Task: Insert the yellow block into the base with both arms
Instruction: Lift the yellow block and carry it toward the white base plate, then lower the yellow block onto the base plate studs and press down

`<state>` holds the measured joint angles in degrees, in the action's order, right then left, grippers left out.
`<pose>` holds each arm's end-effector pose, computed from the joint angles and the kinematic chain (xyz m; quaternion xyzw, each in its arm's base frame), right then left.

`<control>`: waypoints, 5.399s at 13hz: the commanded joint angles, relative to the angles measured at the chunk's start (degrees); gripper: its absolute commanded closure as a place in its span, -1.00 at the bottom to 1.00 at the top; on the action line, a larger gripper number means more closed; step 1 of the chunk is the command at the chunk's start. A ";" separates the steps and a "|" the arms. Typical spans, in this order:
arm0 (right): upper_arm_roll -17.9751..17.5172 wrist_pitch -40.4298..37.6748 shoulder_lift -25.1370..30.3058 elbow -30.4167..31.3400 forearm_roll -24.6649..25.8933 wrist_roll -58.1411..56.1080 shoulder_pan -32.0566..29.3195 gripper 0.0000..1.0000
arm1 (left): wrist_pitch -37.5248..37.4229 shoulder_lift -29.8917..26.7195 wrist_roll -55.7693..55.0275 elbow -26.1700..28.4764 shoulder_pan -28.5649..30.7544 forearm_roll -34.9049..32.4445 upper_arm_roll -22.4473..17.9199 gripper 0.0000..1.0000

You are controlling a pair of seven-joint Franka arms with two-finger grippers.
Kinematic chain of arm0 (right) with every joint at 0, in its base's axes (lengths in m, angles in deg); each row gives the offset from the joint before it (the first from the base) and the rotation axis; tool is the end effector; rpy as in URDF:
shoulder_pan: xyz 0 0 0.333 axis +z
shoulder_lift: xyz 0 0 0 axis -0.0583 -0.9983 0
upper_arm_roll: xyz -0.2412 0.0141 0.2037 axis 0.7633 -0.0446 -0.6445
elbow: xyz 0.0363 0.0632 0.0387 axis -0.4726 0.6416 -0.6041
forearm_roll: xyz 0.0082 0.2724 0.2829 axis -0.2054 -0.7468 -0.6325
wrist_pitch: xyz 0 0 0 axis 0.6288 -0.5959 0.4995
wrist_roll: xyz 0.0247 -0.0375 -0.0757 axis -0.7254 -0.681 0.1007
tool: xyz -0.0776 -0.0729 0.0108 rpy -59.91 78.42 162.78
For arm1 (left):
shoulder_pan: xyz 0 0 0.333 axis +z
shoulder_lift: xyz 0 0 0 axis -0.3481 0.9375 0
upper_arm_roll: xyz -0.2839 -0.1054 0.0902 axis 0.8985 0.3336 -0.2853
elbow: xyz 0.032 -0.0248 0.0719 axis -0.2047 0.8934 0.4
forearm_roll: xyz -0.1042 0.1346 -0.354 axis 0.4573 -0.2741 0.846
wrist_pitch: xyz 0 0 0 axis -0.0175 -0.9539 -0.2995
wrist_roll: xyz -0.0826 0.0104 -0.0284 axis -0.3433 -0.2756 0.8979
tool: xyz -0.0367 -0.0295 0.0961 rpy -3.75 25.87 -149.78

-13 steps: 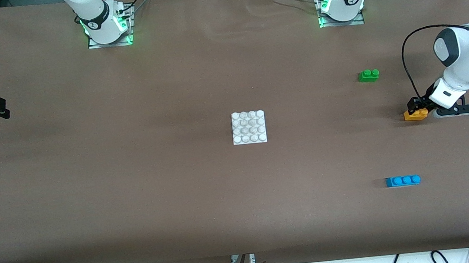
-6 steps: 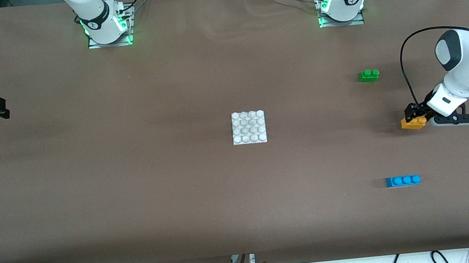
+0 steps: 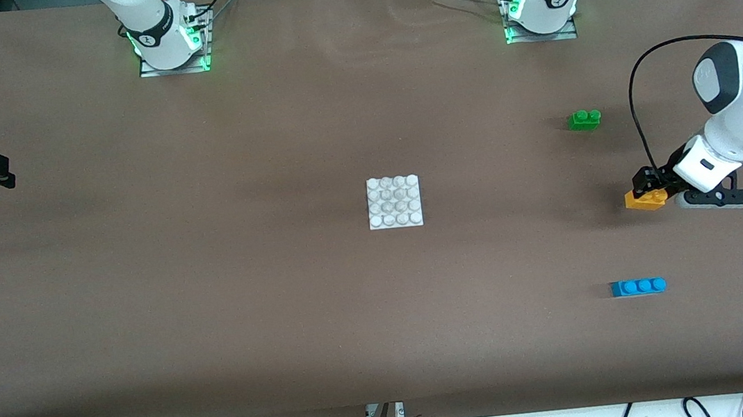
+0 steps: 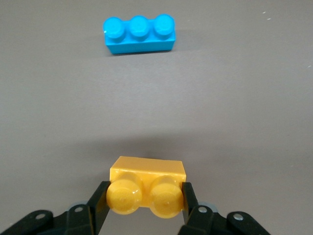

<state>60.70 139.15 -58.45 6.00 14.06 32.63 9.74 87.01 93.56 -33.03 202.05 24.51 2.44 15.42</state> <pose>0.5923 -0.0204 0.6191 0.9980 0.0467 -0.0238 0.0350 0.5930 0.0673 0.3144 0.9986 -0.0308 0.0288 0.0332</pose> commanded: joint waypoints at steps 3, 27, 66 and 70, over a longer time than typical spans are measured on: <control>-0.07 0.64 0.58 0.84 0.99 -0.09 0.11 -0.99 | -1.33 -0.36 -4.28 -0.42 0.03 1.27 3.25 1.00; 0.02 1.08 0.58 0.84 0.99 -0.18 0.11 -0.99 | -3.79 -4.41 -24.84 -1.30 -32.65 9.06 -5.63 1.00; 0.02 1.08 0.58 0.84 0.99 -0.09 0.11 -0.99 | -3.53 20.11 -60.26 -23.18 -70.10 -2.60 -19.69 1.00; 0.02 1.08 0.58 0.84 0.99 -0.09 0.11 -0.99 | -3.44 20.20 -60.18 -23.09 -70.10 -4.44 -19.69 1.00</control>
<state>60.74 139.65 -58.48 6.05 14.15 32.63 9.71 84.31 112.53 -92.01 180.79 -44.61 0.72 -3.78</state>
